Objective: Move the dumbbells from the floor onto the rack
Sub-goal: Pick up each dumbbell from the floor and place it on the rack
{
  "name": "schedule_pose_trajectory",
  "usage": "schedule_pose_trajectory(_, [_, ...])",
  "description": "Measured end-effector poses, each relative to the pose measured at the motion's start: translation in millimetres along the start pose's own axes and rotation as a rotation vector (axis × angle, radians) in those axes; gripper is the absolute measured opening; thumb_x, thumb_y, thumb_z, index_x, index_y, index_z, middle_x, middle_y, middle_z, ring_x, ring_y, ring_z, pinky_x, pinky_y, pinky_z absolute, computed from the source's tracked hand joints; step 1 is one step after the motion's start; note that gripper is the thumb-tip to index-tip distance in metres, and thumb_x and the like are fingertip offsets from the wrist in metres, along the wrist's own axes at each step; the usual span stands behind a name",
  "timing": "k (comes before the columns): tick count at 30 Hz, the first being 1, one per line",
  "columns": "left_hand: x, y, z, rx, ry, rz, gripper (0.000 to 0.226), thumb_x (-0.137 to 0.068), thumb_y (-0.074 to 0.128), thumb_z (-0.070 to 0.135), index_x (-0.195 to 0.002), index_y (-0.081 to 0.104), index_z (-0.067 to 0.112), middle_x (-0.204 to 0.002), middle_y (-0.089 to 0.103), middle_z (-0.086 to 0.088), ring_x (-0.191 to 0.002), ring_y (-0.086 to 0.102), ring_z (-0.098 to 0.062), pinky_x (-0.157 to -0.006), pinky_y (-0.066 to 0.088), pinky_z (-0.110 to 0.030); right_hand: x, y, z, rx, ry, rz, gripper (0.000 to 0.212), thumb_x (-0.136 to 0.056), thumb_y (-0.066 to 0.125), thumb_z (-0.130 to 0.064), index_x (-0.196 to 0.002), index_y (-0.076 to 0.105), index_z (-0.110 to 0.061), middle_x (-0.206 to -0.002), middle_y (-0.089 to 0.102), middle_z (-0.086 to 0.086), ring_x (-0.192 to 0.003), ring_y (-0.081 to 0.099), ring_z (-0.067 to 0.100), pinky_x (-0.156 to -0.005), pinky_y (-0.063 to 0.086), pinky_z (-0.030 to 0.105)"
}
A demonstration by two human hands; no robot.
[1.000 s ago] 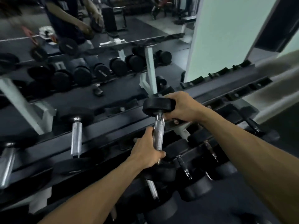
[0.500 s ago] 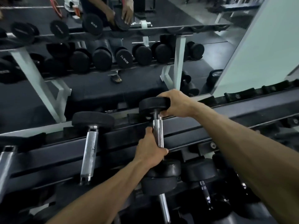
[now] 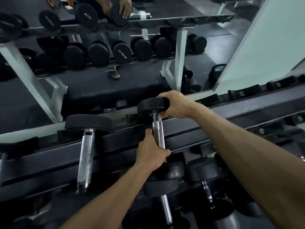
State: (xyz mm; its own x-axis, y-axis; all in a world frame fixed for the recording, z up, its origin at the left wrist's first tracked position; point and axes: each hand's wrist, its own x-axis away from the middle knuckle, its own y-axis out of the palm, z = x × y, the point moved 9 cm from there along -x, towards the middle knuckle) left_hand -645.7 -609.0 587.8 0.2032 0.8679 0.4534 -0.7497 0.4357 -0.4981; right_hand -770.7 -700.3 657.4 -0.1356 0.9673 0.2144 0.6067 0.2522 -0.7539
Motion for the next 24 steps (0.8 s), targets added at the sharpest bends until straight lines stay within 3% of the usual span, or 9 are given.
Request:
schedule_pose_trajectory(3, [2,-1,3,-0.019,0.010,-0.007,0.082,-0.078,0.076,0.017,-0.143,0.027,0.021,-0.093,0.055,0.008,-0.072,0.057,-0.007,-0.056,0.042,-0.017,8,-4,-3,0.060,0.006,0.055,0.043,-0.072,0.077,-0.020,-0.112,0.063,-0.024,-0.098,0.066,-0.003,-0.095,0.063,0.018,-0.086,0.053,0.036])
schedule_pose_trajectory(6, [5,-6,6,-0.030,0.020,-0.022,0.075,-0.082,0.072,0.026,-0.144,0.031,0.017,-0.110,0.058,0.002,-0.088,0.056,-0.013,-0.075,0.044,-0.024,23,-9,-9,0.110,-0.001,0.079,0.051,-0.076,0.074,-0.027,-0.124,0.057,-0.023,-0.107,0.064,-0.002,-0.098,0.060,0.018,-0.088,0.050,0.034])
schedule_pose_trajectory(10, [16,-21,14,-0.140,0.064,-0.014,0.060,-0.084,0.068,0.034,-0.136,0.040,0.023,-0.093,0.057,0.012,-0.092,0.061,-0.016,-0.084,0.052,-0.034,45,-20,-10,0.184,0.035,0.100,0.067,-0.082,0.071,-0.027,-0.142,0.042,-0.017,-0.129,0.056,0.007,-0.114,0.055,0.023,-0.098,0.044,0.034])
schedule_pose_trajectory(13, [32,-29,29,-0.283,0.156,0.021,0.051,-0.083,0.065,0.039,-0.128,0.045,0.024,-0.100,0.064,0.006,-0.091,0.063,-0.018,-0.084,0.053,-0.042,66,-25,-10,0.221,0.064,0.101,0.064,-0.083,0.069,-0.028,-0.140,0.043,-0.017,-0.128,0.055,0.010,-0.117,0.054,0.027,-0.100,0.044,0.039])
schedule_pose_trajectory(18, [71,-21,61,-0.459,0.339,0.067,0.056,-0.088,0.061,0.045,-0.136,0.042,0.024,-0.129,0.057,0.000,-0.112,0.058,-0.022,-0.088,0.048,-0.036,116,-30,0,0.306,0.117,0.087,0.067,-0.087,0.064,-0.035,-0.146,0.036,-0.019,-0.141,0.048,0.011,-0.131,0.044,0.028,-0.106,0.036,0.035])
schedule_pose_trajectory(24, [139,26,85,-0.595,0.503,0.036,0.052,-0.088,0.058,0.051,-0.130,0.045,0.025,-0.127,0.056,0.002,-0.113,0.057,-0.018,-0.089,0.049,-0.038,220,-35,31,0.311,0.184,0.117,0.068,-0.089,0.061,-0.037,-0.149,0.033,-0.020,-0.149,0.040,0.009,-0.136,0.038,0.026,-0.106,0.034,0.033])
